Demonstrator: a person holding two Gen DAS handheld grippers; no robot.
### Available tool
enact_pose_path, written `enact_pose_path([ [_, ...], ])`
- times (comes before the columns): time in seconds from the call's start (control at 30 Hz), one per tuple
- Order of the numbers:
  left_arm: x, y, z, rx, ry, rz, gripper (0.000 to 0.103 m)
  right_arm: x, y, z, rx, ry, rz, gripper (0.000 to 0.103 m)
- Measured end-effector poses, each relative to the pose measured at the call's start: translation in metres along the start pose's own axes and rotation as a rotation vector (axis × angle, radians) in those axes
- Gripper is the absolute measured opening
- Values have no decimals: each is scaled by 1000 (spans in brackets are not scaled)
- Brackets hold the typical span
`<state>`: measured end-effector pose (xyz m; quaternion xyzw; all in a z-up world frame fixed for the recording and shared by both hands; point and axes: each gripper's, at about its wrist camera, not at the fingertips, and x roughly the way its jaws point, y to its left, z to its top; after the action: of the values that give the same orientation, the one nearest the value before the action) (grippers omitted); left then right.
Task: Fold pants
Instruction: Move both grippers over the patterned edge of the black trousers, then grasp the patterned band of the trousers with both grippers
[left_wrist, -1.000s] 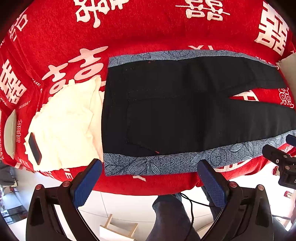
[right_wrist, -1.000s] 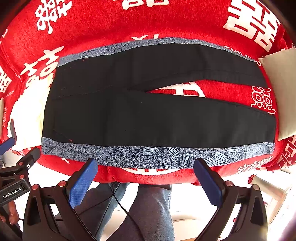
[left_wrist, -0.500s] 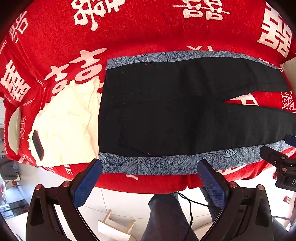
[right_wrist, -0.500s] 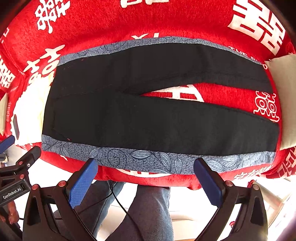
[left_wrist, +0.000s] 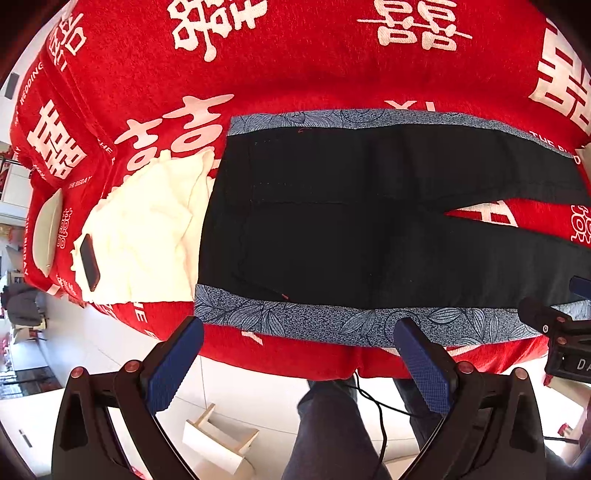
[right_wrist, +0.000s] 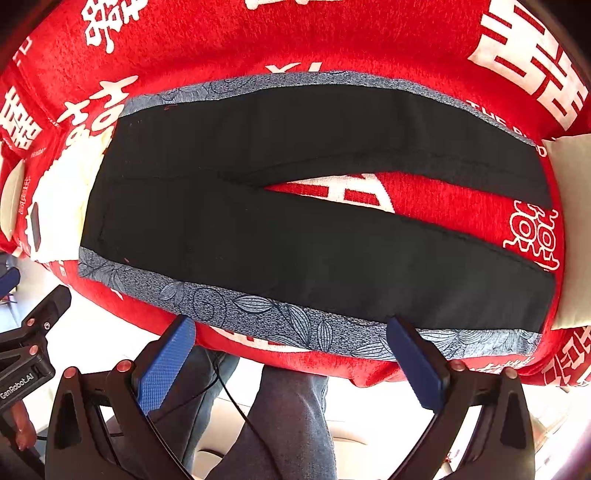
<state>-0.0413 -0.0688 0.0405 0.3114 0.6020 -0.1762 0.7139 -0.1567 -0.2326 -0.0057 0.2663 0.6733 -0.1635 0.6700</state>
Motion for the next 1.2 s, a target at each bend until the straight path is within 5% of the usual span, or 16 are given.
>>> enact_pose_path([
  [0.33, 30, 15, -6, 50, 5, -50, 103, 7, 4, -12, 86, -21, -50, 103],
  [0.57, 79, 48, -22, -18, 29, -120, 103, 27, 12, -36, 198, -64, 34, 103],
  [0.73, 113, 65, -40, -83, 24, -202, 103, 53, 17, -60, 282, -104, 202, 97],
  [0.8, 124, 70, -46, -121, 22, -256, 103, 71, 20, -71, 309, -104, 288, 73],
  [0.87, 133, 72, -52, -146, 9, -312, 100, 93, 19, -84, 357, -81, 376, 60],
  [1.03, 156, 76, -58, -200, 16, -443, 93, 138, 10, -108, 478, -82, 580, 59],
  [1.2, 170, 80, -61, -229, 13, -482, 94, 173, 1, -116, 563, -133, 698, 59],
])
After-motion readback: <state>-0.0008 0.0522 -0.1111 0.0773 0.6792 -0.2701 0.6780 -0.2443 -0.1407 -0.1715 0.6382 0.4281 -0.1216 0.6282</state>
